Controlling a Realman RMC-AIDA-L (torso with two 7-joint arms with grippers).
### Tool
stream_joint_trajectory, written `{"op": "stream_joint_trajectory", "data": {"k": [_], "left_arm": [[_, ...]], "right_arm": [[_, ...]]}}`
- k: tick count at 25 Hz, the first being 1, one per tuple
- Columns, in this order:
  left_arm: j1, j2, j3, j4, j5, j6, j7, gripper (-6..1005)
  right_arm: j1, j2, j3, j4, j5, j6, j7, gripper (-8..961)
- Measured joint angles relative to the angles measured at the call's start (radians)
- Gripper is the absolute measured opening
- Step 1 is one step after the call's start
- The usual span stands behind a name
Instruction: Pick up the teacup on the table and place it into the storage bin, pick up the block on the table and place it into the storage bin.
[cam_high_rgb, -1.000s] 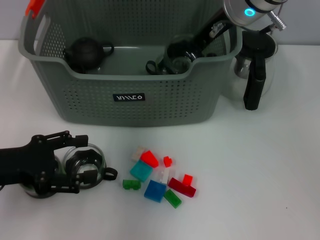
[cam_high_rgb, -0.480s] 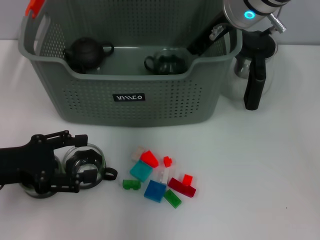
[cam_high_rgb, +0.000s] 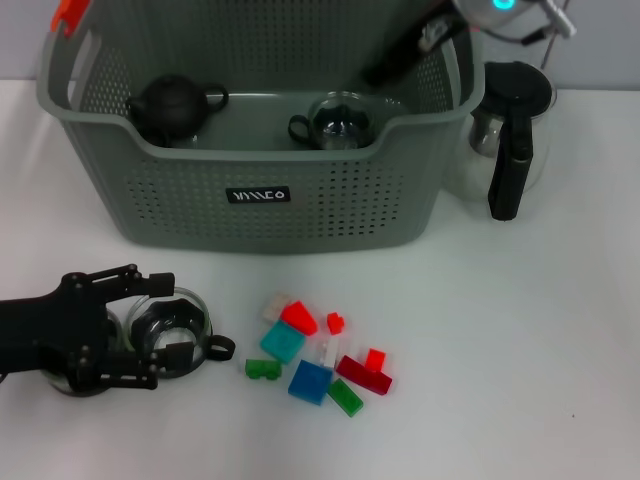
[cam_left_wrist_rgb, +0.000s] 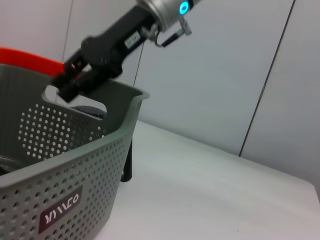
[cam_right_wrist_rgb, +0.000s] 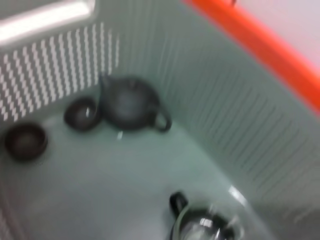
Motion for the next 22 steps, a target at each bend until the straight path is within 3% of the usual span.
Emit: {"op": "stream_joint_trajectory", "data": {"k": [9, 13, 17, 22], "left_arm": [[0.001, 0.003, -0.028, 0.005, 0.005, 0.014, -0.01, 940], [0.001, 0.007, -0.049, 0.007, 0.005, 0.032, -0.014, 941], [-0.006, 0.012, -0.061, 0.008, 0.005, 0.044, -0.022, 941], [-0.011, 0.015, -0.066, 0.009, -0.002, 0.054, -0.04, 942]], "right_arm": [[-0.102, 0.008, 0.067, -0.346, 0.143, -0.117, -0.008, 466], [-0.161, 0.009, 0.068, -0.47, 0.241, -0.187, -0.01, 630], [-0.205, 0.01, 0.071, -0.531, 0.332, -0.292, -0.025, 733], [-0.282, 0.031, 0.071, -0.59, 0.437, -0.405, -0.08, 803]]}}
